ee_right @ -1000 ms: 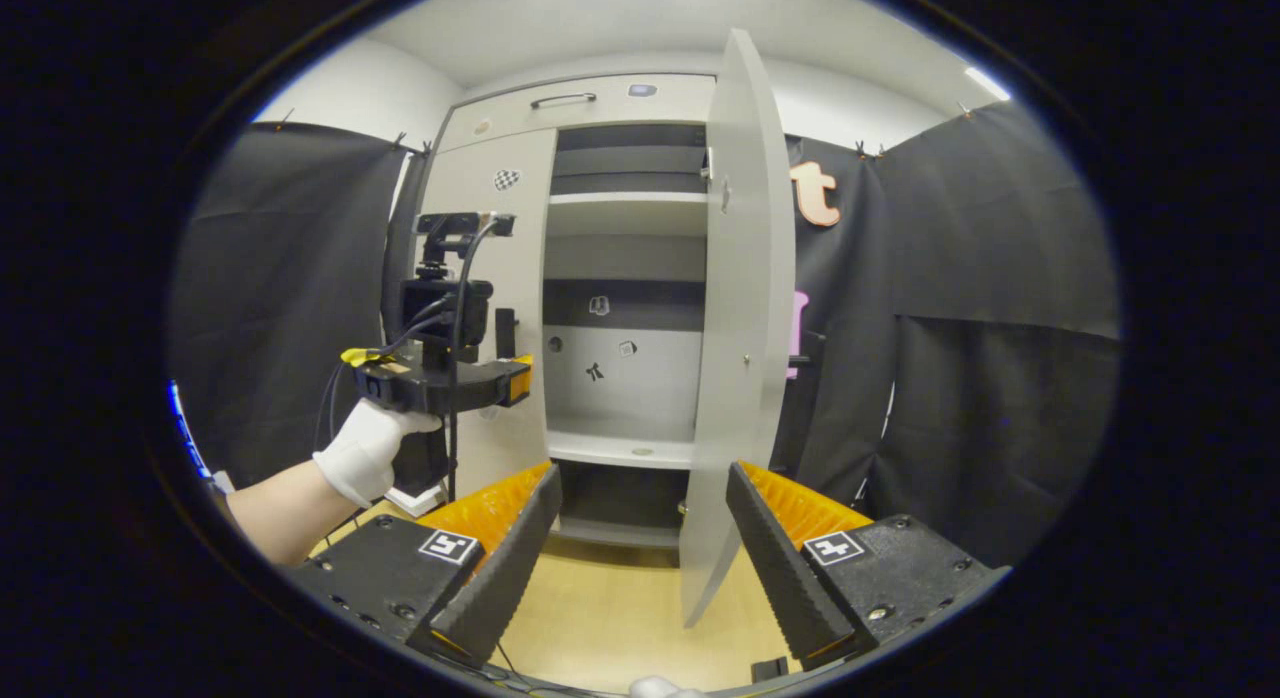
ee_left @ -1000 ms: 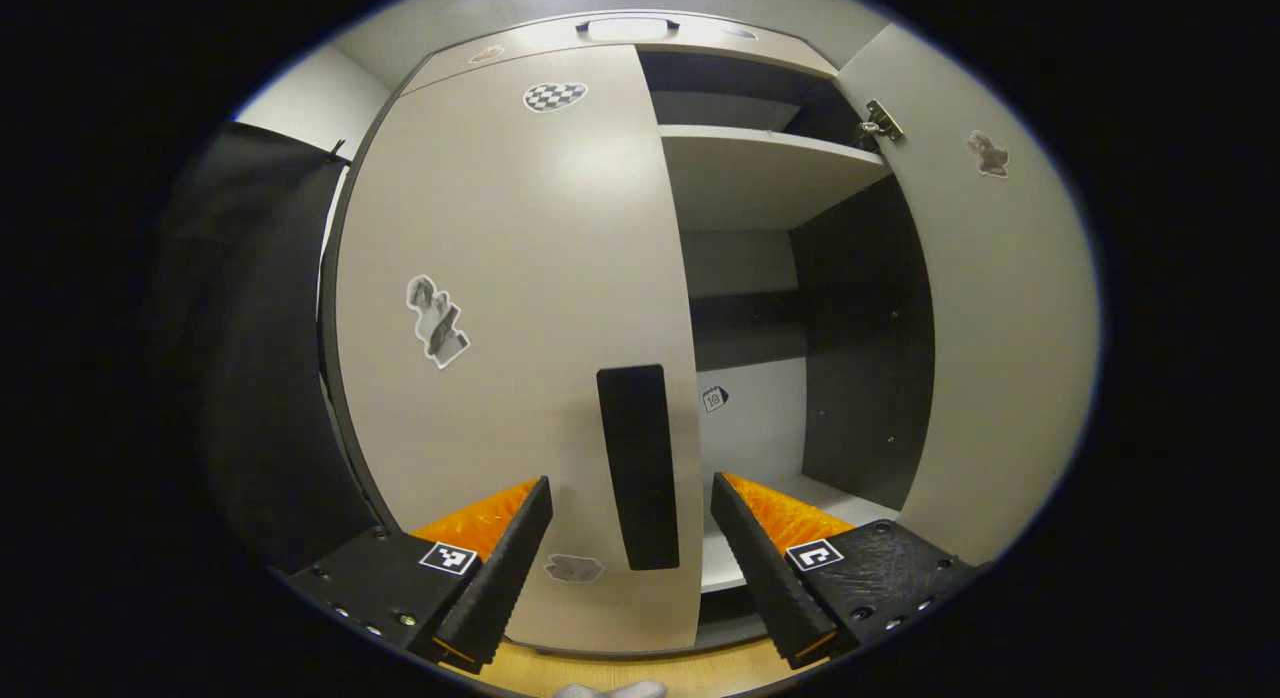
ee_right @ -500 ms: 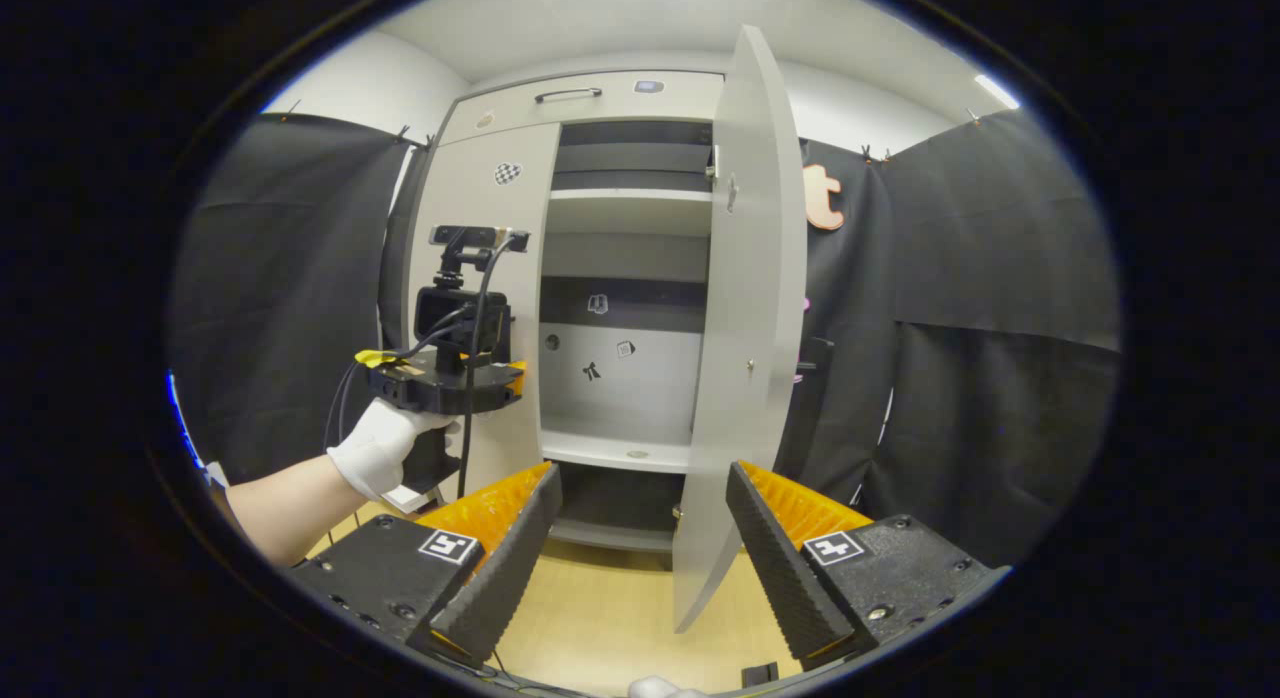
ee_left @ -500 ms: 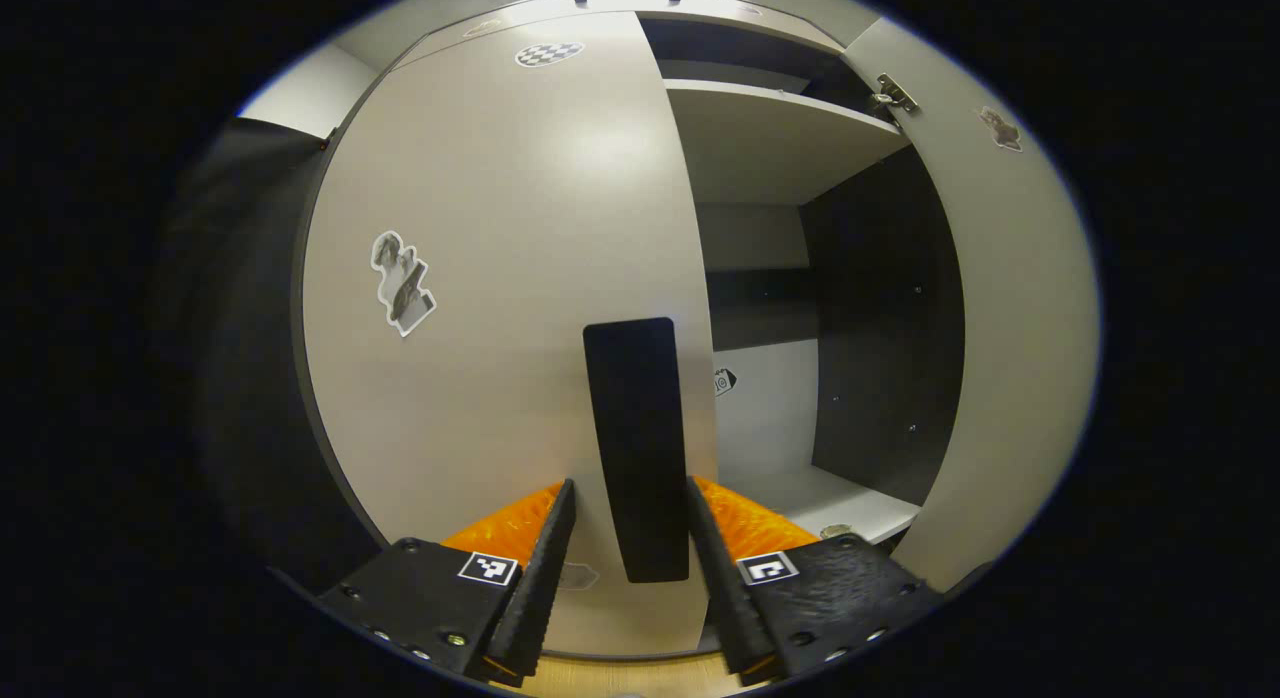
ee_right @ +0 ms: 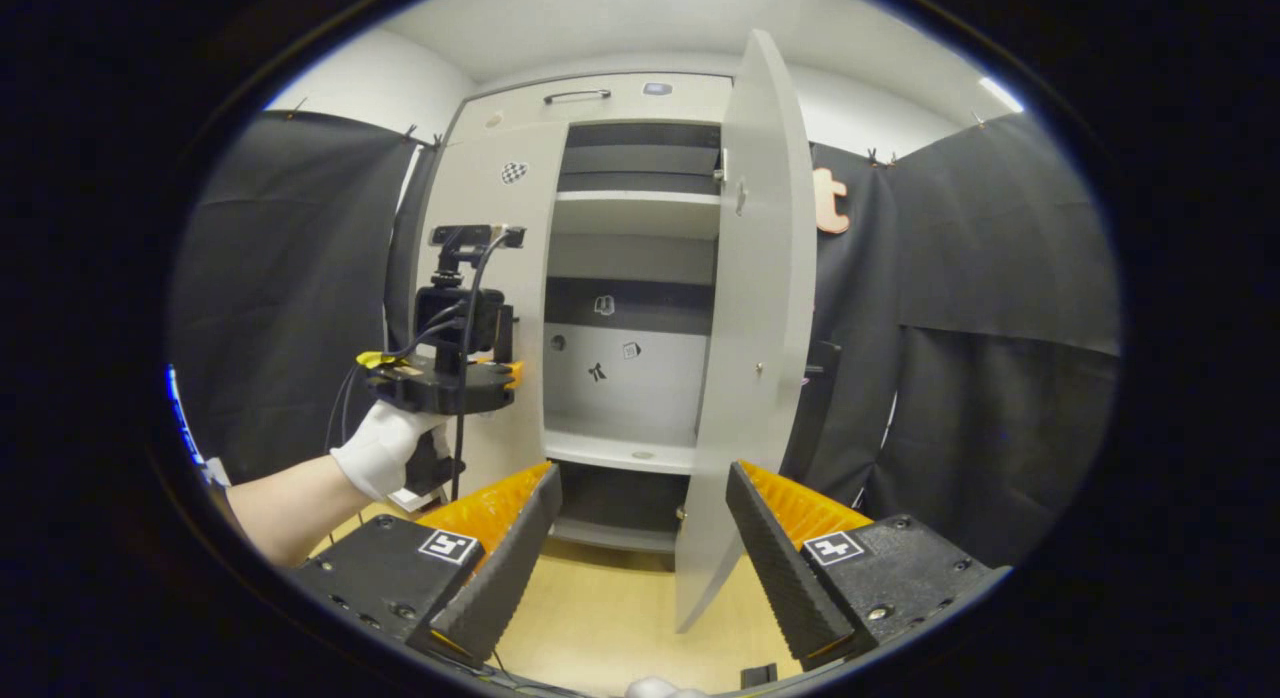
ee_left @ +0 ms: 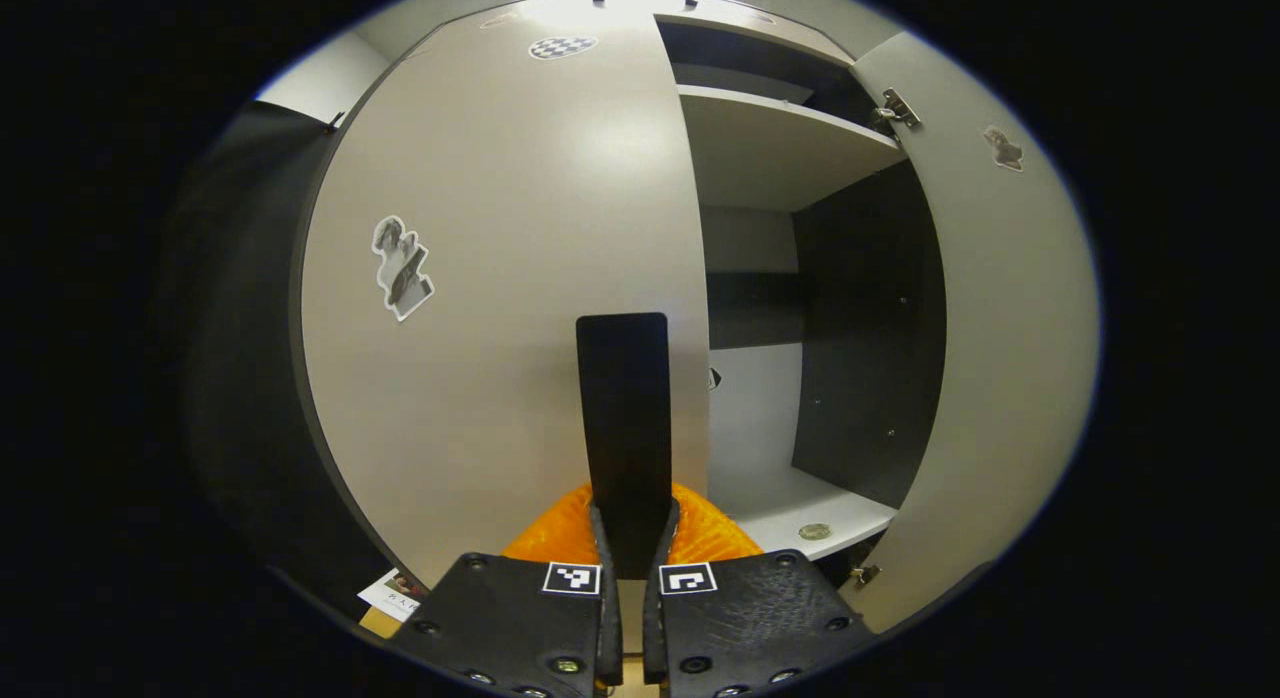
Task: Open the right door of the double-door shoe cabinet with the right hand, and open the left door with the left hand.
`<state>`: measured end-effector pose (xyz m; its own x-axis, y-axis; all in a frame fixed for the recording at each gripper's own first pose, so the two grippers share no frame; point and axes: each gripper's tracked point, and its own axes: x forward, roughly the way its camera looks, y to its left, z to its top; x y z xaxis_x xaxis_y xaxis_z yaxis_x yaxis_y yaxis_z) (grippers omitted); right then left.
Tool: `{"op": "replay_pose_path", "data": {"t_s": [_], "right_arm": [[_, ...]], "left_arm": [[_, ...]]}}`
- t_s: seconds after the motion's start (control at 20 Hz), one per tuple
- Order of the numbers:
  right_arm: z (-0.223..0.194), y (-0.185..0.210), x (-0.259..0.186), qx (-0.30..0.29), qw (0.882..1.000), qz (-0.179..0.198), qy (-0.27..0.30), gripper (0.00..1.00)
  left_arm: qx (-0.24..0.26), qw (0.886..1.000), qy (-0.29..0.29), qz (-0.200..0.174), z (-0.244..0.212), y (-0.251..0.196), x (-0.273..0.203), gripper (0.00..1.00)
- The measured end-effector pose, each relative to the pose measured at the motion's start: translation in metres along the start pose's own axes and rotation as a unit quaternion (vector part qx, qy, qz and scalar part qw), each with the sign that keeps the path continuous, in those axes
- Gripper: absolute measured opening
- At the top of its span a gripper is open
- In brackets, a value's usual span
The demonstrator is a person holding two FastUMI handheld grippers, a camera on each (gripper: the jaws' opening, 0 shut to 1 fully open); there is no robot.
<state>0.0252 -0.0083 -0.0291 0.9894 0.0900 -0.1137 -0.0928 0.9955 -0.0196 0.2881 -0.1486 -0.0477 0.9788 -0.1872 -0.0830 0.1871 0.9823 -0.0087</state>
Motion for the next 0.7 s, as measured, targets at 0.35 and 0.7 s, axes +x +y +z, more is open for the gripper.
{"op": "replay_pose_path", "data": {"t_s": [0.35,0.7], "right_arm": [[-0.005,0.013,-0.019,-0.005,1.000,0.012,-0.007,1.00],[-0.007,0.030,-0.027,-0.005,1.000,0.028,-0.009,1.00]], "left_arm": [[-0.014,1.000,-0.005,-0.024,0.003,-0.001,-0.023,0.04],[-0.012,1.000,-0.004,-0.022,0.001,0.011,-0.046,0.04]]}}
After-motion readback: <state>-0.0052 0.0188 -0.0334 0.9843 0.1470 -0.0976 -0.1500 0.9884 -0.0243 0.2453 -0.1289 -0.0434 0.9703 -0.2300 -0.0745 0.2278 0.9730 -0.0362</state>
